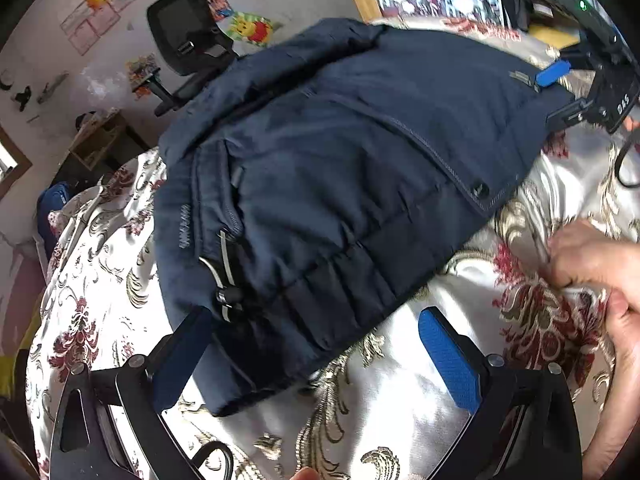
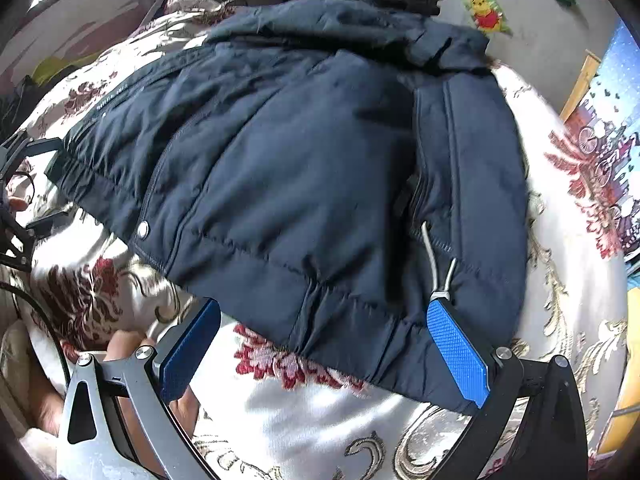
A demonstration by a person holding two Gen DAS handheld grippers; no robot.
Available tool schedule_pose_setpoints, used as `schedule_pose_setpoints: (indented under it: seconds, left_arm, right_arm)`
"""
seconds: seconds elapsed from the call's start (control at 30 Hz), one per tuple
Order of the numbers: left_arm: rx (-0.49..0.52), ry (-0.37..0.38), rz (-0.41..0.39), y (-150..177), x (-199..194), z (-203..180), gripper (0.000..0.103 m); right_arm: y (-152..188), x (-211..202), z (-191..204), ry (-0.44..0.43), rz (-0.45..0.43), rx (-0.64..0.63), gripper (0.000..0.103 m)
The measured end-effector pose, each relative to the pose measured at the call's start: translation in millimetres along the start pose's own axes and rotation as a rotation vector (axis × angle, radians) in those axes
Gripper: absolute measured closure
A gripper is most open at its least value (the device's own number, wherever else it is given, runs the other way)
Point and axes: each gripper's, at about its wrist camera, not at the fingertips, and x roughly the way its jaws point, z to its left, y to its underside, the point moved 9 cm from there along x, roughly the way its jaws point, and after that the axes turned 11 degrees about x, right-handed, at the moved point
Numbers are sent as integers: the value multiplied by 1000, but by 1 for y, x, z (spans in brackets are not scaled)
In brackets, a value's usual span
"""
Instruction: Fold large clothes
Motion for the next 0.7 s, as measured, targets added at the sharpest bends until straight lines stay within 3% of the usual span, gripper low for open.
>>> schedule_pose_setpoints:
  seconds: [0.2,0.37,0.6,0.7]
  left_arm:
    - [52,-23,37,6,13,-9,0]
    - [39,-13,40,7,12,-10,0]
    - [5,-15,36,6,15,-7,0]
    - [-20,-29,23,6,17,-6,0]
  right_arm:
    - [11,13,-1,34,53,-41,2]
    - [18,21,1,89,69,-94,2]
    - [19,29,4,192,47,-122,2]
    - [20,29,9,251,-1,-129,2]
